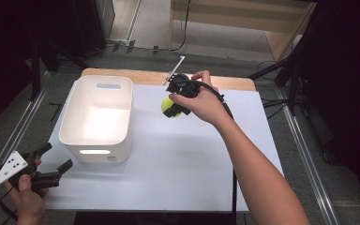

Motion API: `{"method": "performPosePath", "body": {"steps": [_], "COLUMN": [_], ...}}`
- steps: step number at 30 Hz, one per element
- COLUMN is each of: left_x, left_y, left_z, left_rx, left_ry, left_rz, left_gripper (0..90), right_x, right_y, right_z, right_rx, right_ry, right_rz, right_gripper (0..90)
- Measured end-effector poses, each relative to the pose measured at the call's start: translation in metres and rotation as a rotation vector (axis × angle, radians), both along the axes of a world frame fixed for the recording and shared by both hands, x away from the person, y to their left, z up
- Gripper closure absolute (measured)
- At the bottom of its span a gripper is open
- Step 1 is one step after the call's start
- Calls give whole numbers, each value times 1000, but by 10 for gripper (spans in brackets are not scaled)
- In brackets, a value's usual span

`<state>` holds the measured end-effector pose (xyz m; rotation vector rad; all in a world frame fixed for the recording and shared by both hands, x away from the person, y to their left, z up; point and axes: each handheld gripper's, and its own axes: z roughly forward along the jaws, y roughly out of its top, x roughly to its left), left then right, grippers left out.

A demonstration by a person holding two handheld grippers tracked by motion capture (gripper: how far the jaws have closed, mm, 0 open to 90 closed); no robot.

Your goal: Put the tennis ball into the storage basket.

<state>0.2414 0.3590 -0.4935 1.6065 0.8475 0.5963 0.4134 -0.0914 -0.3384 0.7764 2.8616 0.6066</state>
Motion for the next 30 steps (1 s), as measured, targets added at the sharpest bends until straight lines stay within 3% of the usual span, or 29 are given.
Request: {"method": "performPosePath", "body": {"steps": [30], "left_x": [0], "left_y": [0], "left_z": [0], "left_rx": [2], "left_ry": [0], "left_rz": [-1], "left_gripper": [0], "right_x": [-3], "right_y": [44], "right_z": [8], "right_rx": [33], "right_ry": [-13], "right_rz": [70], "right_gripper": [242]}}
